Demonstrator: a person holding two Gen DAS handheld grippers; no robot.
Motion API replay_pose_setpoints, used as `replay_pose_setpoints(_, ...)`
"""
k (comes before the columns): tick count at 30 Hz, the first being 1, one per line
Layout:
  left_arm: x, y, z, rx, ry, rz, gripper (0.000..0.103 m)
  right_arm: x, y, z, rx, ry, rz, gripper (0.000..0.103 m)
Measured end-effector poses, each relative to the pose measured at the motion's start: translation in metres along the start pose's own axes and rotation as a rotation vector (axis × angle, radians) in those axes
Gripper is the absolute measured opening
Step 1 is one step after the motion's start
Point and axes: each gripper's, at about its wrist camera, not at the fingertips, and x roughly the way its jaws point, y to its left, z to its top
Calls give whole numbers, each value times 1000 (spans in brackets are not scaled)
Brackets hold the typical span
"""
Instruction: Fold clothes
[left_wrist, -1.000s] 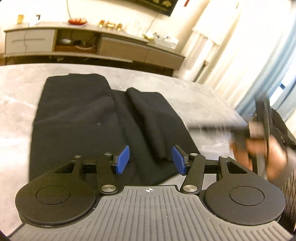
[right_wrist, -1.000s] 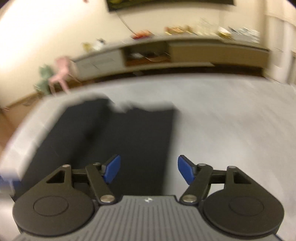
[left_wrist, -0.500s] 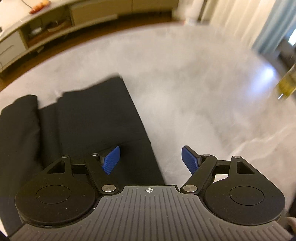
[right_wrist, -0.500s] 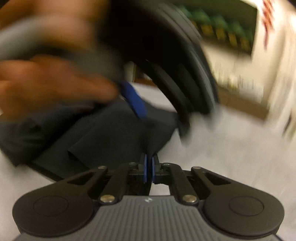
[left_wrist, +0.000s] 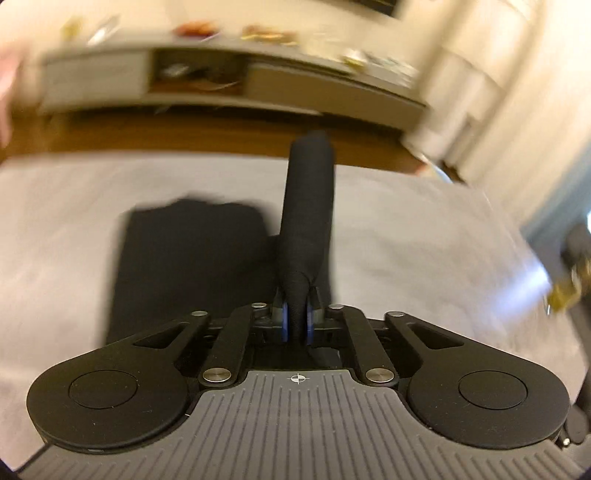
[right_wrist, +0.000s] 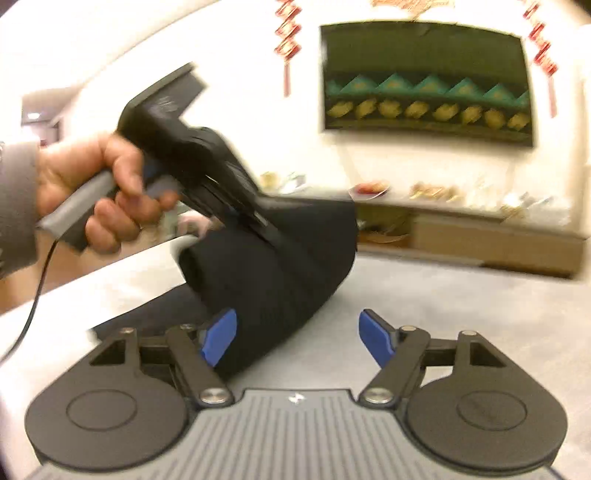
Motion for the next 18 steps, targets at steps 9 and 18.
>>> replay_pose_setpoints(9, -24, 117, -99, -322, -84, 163, 48, 34, 43, -25, -113, 170, 124, 71)
replay_pose_setpoints(18, -7, 13, -135, -70, 12, -195, 43, 90, 24, -12, -198, 285, -189, 60)
